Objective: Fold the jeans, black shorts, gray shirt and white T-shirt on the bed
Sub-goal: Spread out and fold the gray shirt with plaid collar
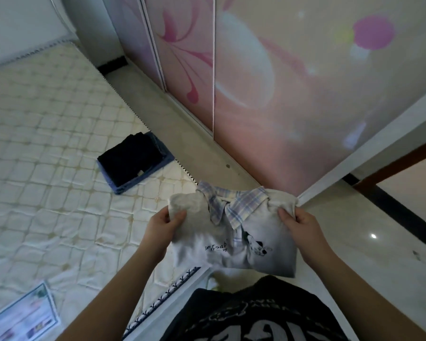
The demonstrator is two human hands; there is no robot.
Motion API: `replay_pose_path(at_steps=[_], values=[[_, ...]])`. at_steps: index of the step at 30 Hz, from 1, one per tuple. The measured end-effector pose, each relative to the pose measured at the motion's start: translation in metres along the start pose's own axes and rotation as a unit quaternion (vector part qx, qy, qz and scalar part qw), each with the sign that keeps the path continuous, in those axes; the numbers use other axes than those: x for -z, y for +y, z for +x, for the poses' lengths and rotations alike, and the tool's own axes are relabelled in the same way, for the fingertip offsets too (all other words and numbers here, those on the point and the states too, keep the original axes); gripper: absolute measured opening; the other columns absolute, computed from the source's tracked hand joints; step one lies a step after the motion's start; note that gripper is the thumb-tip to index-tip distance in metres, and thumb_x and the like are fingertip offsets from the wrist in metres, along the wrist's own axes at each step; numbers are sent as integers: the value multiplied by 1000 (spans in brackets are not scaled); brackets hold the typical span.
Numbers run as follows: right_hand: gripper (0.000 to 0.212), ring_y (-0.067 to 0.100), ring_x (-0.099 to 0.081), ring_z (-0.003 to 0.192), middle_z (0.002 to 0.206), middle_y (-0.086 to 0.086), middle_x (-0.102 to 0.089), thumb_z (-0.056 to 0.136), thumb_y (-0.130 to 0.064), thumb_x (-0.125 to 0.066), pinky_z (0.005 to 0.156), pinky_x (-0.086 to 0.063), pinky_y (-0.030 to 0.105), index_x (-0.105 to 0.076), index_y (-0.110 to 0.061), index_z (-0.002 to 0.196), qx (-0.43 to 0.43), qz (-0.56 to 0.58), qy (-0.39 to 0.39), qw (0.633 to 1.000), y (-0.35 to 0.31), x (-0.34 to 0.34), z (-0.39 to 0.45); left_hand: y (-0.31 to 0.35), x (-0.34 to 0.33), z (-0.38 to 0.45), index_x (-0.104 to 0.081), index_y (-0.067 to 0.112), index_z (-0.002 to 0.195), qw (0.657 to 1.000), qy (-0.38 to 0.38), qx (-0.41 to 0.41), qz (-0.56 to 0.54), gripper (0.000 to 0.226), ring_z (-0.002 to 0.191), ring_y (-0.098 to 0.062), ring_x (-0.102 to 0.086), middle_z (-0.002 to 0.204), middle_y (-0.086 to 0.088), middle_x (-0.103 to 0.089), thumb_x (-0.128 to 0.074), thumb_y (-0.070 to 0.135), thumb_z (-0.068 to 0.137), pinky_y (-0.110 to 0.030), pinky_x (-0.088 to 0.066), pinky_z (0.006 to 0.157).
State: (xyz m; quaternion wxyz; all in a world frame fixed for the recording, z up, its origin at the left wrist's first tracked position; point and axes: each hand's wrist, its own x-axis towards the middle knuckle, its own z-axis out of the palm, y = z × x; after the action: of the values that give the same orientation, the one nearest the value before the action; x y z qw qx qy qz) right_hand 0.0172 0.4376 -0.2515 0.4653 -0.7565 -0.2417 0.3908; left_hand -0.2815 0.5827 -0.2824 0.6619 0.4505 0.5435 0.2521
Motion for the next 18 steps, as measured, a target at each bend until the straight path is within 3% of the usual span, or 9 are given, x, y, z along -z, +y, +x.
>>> replay_pose_path(at_steps=[4,7,10,13,15,18], values=[[16,9,-68,76,78,-8,-74,93,-31,-64,67,-50,27,-73,-34,80,-14,-34,-61,997,-8,-23,44,-9,12,8,-75,27,92,998,58,28,-23,10,88,-28,-73,96,-9,-76,-73,35,86,-46,-59,78],[12,16,-70,85,84,-3,-75,93,-32,-64,78,-54,34,-74,-26,88,-26,-45,-115,992,-8,-38,78,-20,14,6,-75,26,93,991,121,43,-39,10,87,-27,-73,95,-8,-76,-72,34,87,-43,-60,76],[14,15,-71,87,85,-3,-75,93,-31,-64,77,-55,29,-72,-20,96,-34,-58,-174,982,-11,-57,111,-27,9,1,-73,23,96,981,186,50,-29,12,85,-23,-73,90,-4,-76,-71,32,88,-35,-59,68],[17,19,-70,90,95,6,-74,96,-26,-61,81,-53,34,-69,-13,103,-39,-69,-236,969,-17,-77,135,-31,3,-1,-72,40,87,968,246,55,11,7,76,-7,-71,84,9,-75,-69,33,88,-23,-54,60],[17,20,-69,92,100,8,-73,97,-23,-59,79,-53,33,-67,-13,109,-43,-73,-274,958,-21,-92,148,-36,3,-2,-71,41,84,956,283,71,-6,12,76,-7,-71,83,11,-75,-69,30,89,-28,-57,63],[17,18,-70,84,99,8,-72,98,-17,-57,68,-54,26,-64,-11,111,-78,-62,-309,946,-25,-115,165,-50,8,-6,-71,27,92,941,315,103,-68,6,86,-19,-72,87,4,-76,-67,23,91,-38,-59,69]])
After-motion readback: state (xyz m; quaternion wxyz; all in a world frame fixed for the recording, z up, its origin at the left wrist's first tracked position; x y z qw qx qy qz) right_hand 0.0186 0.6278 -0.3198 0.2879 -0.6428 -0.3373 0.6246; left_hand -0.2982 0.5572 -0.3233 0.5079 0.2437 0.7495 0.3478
